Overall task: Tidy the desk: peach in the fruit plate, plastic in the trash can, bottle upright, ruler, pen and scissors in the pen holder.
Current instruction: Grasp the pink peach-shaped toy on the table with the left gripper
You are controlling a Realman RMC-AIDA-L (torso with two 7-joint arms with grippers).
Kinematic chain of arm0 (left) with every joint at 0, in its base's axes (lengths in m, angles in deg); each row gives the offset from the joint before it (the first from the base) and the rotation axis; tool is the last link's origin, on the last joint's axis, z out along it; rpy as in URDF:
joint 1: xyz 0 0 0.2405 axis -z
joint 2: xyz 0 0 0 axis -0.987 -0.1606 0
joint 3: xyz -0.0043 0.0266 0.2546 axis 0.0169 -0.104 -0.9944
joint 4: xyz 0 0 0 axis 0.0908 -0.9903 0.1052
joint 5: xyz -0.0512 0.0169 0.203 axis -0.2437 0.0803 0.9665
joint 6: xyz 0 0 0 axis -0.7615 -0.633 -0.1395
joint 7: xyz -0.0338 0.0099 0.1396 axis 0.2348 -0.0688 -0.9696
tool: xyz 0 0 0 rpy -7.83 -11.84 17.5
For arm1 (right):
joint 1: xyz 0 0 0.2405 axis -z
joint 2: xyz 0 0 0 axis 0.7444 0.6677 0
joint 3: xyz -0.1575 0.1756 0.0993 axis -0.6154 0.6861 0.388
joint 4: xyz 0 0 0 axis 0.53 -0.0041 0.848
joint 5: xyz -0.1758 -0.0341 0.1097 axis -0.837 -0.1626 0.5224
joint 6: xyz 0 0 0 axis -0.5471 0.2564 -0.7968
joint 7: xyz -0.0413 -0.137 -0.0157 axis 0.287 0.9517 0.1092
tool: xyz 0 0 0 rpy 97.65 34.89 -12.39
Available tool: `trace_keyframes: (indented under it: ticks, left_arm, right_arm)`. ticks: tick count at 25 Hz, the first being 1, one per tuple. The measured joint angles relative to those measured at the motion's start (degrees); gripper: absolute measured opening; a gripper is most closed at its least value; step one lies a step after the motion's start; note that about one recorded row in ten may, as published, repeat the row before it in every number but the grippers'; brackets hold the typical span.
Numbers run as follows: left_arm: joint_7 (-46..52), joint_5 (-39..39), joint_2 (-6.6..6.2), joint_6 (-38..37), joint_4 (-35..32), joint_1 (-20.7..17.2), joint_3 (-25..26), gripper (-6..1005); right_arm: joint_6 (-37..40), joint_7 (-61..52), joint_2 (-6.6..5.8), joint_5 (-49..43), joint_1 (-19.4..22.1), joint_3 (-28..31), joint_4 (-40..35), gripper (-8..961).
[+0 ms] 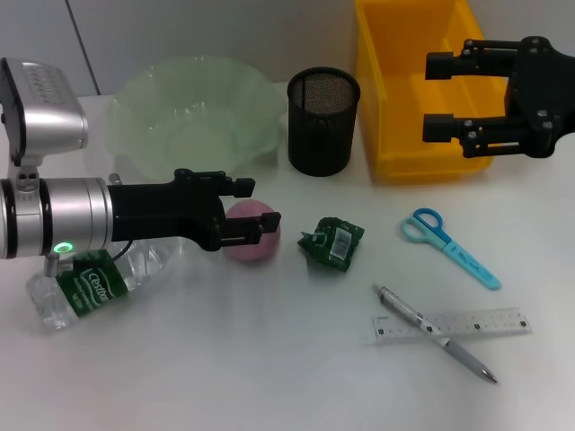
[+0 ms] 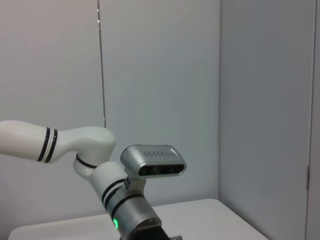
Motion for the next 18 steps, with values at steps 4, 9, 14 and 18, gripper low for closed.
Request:
trace_keyframes:
  ticks: [4, 9, 14, 18]
  left_arm:
    - [0.29, -0.03, 0.0, 0.58, 0.03, -0.33, -0.43, 615]
    - [0.45, -0.04, 0.0, 1.14, 0.08, -0.67, -1.26, 610]
    - [0.5, -0.11, -0.01, 2.91, 0.52, -0.69, -3.23, 606]
    - [0.49, -1.04, 0.0, 4.75, 0.57, -0.64, -5.73, 602]
  right_arm:
    - [-0.45, 0.0, 0.49, 0.12, -0.11, 0.02, -0.01, 752]
    - [-0.48, 0.11, 0.58, 0.12, -0.18, -0.07, -0.01, 752]
    - [-0.5, 0.18, 0.65, 0.12, -0.43, -0.48, -0.01, 752]
    - [-0.51, 0.28, 0.75, -0.01, -0.49, -0.6, 0.0, 752]
